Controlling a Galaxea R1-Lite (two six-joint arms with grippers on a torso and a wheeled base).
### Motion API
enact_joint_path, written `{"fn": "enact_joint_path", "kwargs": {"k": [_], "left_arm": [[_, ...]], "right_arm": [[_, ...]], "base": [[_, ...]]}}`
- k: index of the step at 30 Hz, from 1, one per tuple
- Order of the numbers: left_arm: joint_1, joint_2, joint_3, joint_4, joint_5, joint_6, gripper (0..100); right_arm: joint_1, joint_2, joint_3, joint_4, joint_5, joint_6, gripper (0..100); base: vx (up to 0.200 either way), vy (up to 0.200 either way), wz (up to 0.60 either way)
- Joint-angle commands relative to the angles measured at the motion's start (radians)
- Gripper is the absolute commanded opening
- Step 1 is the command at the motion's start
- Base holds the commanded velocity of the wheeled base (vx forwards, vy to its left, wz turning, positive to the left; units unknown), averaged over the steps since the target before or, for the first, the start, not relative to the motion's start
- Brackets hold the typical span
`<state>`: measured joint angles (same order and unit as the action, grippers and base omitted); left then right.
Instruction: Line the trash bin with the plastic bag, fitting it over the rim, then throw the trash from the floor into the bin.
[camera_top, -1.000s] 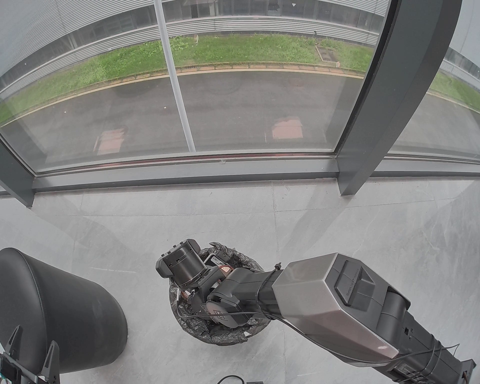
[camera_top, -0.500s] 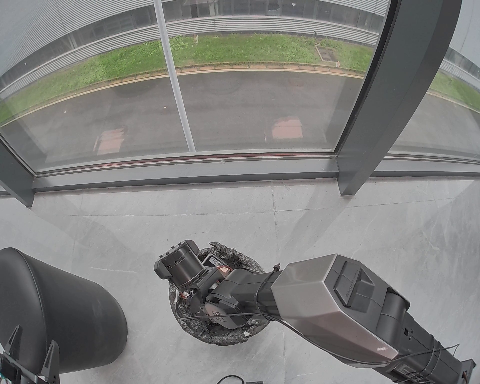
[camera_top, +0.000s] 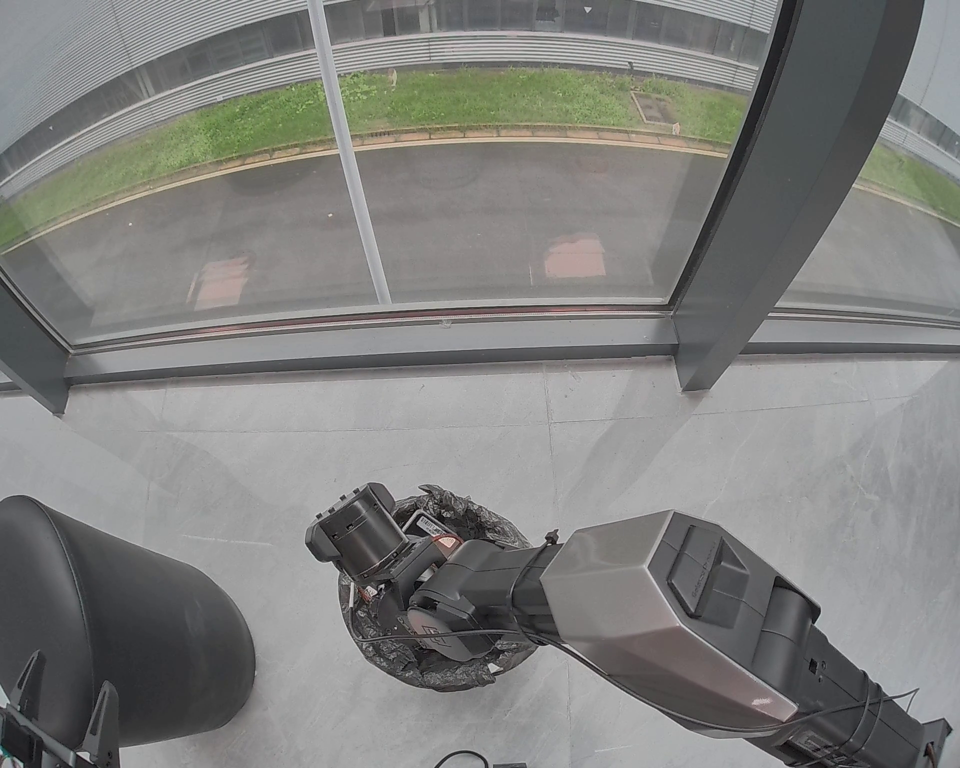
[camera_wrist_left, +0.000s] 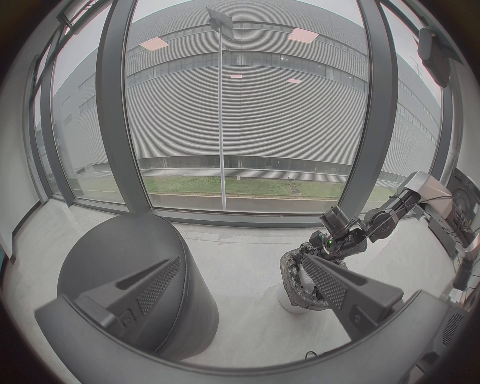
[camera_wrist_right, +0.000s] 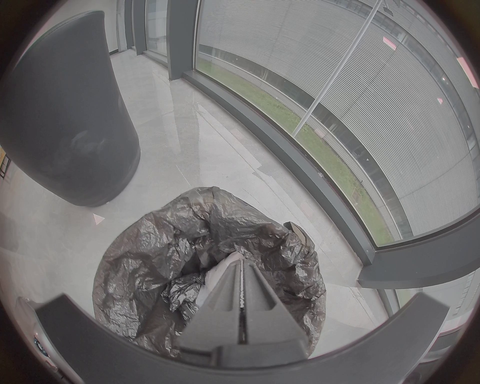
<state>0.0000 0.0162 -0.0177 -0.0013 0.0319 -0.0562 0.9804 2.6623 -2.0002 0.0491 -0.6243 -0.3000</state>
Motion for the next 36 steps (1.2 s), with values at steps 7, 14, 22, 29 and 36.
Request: {"fn": "enact_joint_path", "kwargs": {"k": [7,14,22,29,36], "left_arm": [[0.0,-0.015,0.016,0.0,0.0,-0.001,100],[0.0,-0.015,0.016,0.0,0.0,-0.001,100],[0.0,-0.015,0.016,-0.002,0.0,-0.001,100],[0.0,-0.015,0.016,-0.002,0.0,-0.001,100],[0.0,-0.013,0.016,-0.002,0.0,-0.001,100]], "right_arm": [[0.007,-0.088,0.0,0.248,-0.037,0.013,0],[0.001,-0.165,0.0,0.597,0.015,0.076,0],[-0.028,-0.154,0.0,0.601,0.155,0.144,0],[-0.035,-0.084,0.0,0.408,0.147,0.133,0],[-0.035,-0.012,0.0,0.261,0.143,0.116,0]], "base": [[0.0,0.0,0.0],[0.0,0.0,0.0],[0.0,0.0,0.0],[0.0,0.0,0.0],[0.0,0.0,0.0]]}}
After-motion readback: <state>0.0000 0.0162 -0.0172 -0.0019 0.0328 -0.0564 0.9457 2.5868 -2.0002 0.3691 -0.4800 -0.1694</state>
